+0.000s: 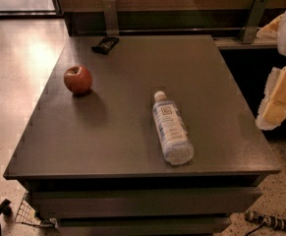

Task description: Place blue plastic bottle upright

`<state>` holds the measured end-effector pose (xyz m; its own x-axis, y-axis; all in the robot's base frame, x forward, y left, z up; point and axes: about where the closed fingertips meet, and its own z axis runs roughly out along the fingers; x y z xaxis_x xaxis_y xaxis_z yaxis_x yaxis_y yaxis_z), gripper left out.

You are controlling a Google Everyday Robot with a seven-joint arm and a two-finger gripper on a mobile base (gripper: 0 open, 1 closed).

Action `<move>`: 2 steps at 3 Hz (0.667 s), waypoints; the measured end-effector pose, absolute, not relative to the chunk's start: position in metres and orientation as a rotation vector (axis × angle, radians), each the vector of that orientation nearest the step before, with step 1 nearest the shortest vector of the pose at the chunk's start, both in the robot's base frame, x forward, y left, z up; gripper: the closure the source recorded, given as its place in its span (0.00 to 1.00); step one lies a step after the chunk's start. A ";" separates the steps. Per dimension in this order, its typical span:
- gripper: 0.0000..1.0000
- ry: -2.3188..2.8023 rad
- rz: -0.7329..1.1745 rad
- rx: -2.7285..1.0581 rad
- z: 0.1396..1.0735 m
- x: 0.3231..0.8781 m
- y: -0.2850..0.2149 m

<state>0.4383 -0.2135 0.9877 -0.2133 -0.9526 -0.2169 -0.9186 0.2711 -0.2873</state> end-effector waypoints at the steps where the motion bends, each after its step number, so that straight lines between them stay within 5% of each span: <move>1: 0.00 2.201 -0.136 -1.703 0.988 0.438 -0.213; 2: 0.00 2.250 -0.081 -1.630 0.989 0.442 -0.210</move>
Offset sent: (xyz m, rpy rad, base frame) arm 0.0132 0.0120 -0.0001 0.1555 0.1005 -0.1887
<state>0.4418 -0.2098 0.9890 -0.2698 -0.9289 -0.2537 -0.9083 0.3330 -0.2532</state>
